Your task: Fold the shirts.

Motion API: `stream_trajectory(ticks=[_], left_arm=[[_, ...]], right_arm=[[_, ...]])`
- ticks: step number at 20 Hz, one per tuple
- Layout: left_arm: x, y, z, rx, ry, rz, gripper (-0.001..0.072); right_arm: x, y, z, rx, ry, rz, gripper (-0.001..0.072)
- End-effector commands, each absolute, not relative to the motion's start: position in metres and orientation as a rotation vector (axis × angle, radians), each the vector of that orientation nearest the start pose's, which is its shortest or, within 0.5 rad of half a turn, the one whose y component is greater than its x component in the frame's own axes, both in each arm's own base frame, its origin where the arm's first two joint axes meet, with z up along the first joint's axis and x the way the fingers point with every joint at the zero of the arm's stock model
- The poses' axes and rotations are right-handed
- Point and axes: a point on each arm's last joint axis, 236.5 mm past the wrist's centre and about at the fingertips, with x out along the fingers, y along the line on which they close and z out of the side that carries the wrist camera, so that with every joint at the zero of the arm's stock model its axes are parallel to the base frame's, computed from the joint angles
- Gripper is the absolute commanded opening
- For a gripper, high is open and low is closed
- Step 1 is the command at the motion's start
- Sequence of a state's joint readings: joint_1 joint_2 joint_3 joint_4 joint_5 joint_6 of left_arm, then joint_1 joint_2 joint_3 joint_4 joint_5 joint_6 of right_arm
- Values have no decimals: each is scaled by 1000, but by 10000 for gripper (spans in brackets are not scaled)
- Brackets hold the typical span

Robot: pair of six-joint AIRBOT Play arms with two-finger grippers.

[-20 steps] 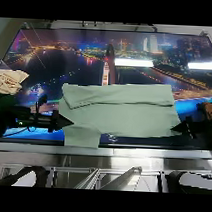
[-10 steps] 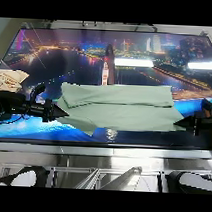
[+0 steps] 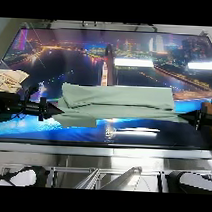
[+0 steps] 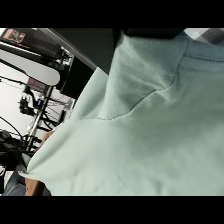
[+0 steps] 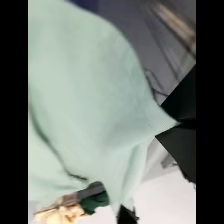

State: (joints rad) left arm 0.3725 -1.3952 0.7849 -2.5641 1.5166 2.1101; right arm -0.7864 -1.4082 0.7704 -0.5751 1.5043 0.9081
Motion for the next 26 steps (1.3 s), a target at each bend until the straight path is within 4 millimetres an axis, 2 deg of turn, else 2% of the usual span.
stream_trajectory(ticks=[1,4,7,10,14,16,19,20,21,22,24,26], left_arm=[[317,-102,-1,-895,1370,-713,27],[350,-105,0,-855,1373,-733,27],[386,-102,-22,-819,1366,-708,26],[415,-95,-41,-823,1367,-697,28],[431,-94,-70,-848,1420,-721,28],[435,-94,-81,-856,1437,-730,28],[449,-91,-84,-842,1420,-738,31],[453,-90,-81,-830,1411,-745,129],[455,-89,-76,-821,1401,-752,403],[458,-89,-70,-809,1393,-763,715],[457,-89,-56,-794,1396,-804,712],[460,-86,-37,-776,1392,-833,712]], right_arm=[[351,-22,-19,1082,982,410,16],[381,-21,-32,986,924,325,16],[403,-22,-44,865,880,262,16],[415,-27,-62,788,873,205,17],[426,-16,-77,768,846,248,17],[426,-14,-87,769,857,254,17],[424,-14,-90,765,868,257,17],[422,-12,-90,761,876,268,23],[416,-9,-93,752,905,281,227],[408,-6,-96,745,945,296,457],[392,-4,-93,744,1044,327,482],[379,-12,-74,746,1116,349,483]])
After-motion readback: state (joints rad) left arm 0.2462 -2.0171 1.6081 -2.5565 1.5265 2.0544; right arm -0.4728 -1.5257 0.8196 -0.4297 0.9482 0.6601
